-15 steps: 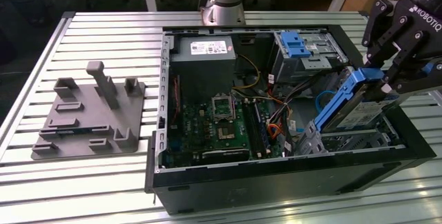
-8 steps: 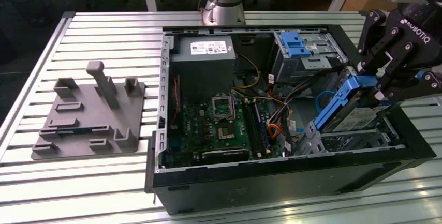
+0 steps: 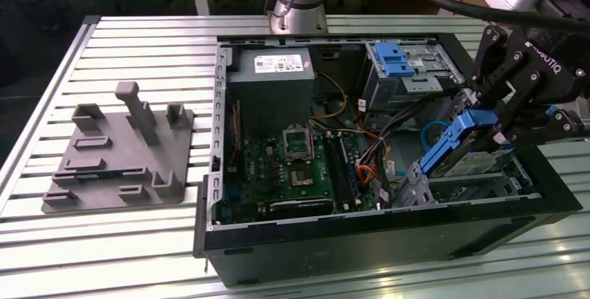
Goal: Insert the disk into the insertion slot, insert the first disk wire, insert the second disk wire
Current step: 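Insert the disk into the insertion slot, then insert the first disk wire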
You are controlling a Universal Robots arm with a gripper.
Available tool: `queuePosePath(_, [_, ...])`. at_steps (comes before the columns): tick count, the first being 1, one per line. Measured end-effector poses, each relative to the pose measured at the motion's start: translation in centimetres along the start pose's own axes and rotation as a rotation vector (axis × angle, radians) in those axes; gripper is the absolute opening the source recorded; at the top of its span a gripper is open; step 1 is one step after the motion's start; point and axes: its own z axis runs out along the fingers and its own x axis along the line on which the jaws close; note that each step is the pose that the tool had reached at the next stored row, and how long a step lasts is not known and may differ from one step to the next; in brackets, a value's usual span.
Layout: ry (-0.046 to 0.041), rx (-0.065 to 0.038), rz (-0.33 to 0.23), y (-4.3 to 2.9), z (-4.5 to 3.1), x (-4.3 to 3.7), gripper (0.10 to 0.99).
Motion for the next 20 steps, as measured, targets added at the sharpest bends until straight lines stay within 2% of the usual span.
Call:
queuePosePath(1, [0.0000,0.000,0.000,-0.03,0.11,0.00,0.431])
queuePosePath(2, [0.0000,0.000,0.000,-0.04,0.14,0.00,0.431])
queuePosePath(3, [-0.0002,0.000,0.000,-0.04,0.15,0.00,0.490])
queuePosePath(4, [0.0003,0.000,0.000,-0.04,0.13,0.01,0.490])
queuePosePath(5, [0.0000,0.000,0.000,-0.04,0.14,0.00,0.557])
queuePosePath(20, [-0.0001,0.000,0.000,-0.04,0.05,0.00,0.557])
